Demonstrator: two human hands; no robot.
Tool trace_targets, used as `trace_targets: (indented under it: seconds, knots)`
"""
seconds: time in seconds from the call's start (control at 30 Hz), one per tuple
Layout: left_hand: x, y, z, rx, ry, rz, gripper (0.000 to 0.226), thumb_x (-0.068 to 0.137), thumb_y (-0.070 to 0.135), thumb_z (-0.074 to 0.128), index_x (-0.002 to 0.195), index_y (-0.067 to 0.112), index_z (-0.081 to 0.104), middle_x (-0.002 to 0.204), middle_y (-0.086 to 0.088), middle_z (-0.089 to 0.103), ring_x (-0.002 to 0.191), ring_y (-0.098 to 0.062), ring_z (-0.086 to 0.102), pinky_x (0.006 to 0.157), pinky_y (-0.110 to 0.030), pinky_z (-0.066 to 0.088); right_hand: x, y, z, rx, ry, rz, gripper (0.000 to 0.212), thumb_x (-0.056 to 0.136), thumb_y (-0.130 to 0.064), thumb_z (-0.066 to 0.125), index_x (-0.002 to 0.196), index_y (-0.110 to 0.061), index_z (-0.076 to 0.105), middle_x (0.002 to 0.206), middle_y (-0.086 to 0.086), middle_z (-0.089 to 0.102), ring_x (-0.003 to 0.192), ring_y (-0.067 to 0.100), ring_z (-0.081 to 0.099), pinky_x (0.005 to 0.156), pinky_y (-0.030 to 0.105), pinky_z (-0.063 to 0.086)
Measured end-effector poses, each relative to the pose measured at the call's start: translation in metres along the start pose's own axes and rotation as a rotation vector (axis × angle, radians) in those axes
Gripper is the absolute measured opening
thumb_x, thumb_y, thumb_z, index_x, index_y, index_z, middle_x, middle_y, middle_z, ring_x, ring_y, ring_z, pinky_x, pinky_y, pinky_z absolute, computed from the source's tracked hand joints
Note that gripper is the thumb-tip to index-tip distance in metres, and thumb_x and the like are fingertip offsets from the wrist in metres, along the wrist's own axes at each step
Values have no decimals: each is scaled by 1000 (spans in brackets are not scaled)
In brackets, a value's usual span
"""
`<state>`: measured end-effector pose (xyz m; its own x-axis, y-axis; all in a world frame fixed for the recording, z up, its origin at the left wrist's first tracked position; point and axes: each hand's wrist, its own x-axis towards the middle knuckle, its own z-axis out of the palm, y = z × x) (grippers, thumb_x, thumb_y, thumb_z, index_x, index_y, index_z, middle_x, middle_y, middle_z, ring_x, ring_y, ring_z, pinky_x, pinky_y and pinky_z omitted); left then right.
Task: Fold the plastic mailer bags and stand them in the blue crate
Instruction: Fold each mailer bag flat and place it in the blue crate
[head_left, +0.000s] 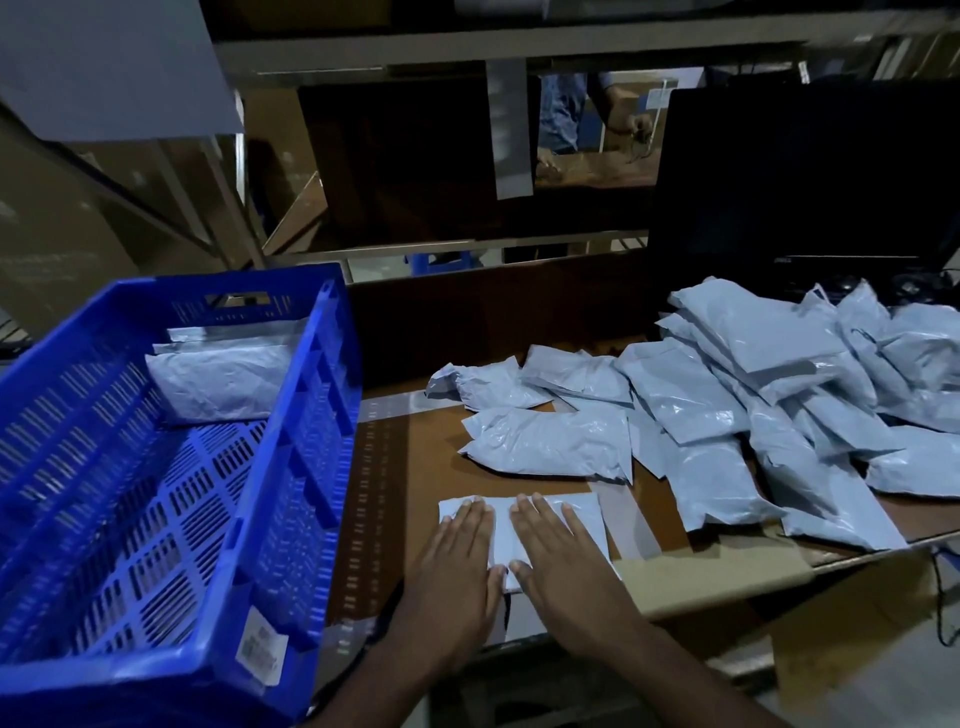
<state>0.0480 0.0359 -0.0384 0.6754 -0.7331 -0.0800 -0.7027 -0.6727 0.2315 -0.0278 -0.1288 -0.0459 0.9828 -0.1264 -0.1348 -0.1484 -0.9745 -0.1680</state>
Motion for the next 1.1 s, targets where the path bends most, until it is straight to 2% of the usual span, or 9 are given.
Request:
trace_targets:
  seconds: [0.37,0.43,0.53,0.67,0.73,0.8,0.87,0.97,1.1]
  knots:
    - [-7,4,8,5,-7,-33,80,90,57,-5,162,22,-4,170,4,-8,153,-5,-13,124,-29,-9,-9,-3,3,14,-100,37,67,106,-53,11,142,-19,56,150,1,50,138,19,48,111,42,21]
    - [-7,6,0,-1,-24,-28,77,94,57,-1,162,22,-3,170,6,-8,154,-5,-11,125,-27,-8,-8,-2,-2,-15,-35,6,72,104,-59,5,149,-20,46,158,-2,33,144,16,39,117,39,15]
    - [-1,4,-18,-103,-25,-43,64,106,53,25,162,25,11,169,11,7,155,-5,3,124,-26,0,0,5,-19,153,-32,-63,98,79,-74,-12,160,-27,16,164,-13,0,153,6,2,123,31,-5]
    - [15,4,-27,-81,131,-56,50,107,48,32,153,28,37,157,8,41,143,-9,34,119,-28,25,4,5,-29,137,135,-55,54,106,-52,23,150,-27,43,159,-9,36,146,10,32,118,32,17]
    - [19,7,-22,-39,96,-64,57,107,48,29,159,24,23,166,5,25,151,-10,21,125,-31,16,4,-1,-22,59,73,-15,53,106,-47,25,142,-22,55,152,-3,48,140,16,45,117,34,20]
    - [20,5,-9,2,31,-22,69,104,57,7,163,20,7,170,3,4,156,-9,2,127,-33,3,4,-5,-9,44,34,21,65,107,-50,13,140,-18,59,148,2,52,139,19,47,117,42,19]
    - [16,-2,5,-17,51,-10,93,87,71,-20,162,21,2,170,5,-4,155,-6,-6,127,-30,-4,-1,-3,-5,69,40,23,78,103,-60,0,153,-15,40,161,3,30,149,18,28,120,45,10]
    - [11,-11,17,-81,99,-58,102,80,78,-23,162,23,2,168,10,-8,155,-4,-6,125,-25,-6,-7,3,-2,128,106,45,103,78,-79,-24,160,-20,-3,163,-6,-17,152,12,-14,122,33,-14]
    - [6,-2,4,-132,100,-105,93,85,79,-7,162,26,-4,164,14,-17,147,1,-21,118,-19,-16,-13,10,1,108,105,156,106,73,-85,-20,159,-24,-13,163,-6,-25,151,13,-20,120,31,-13]
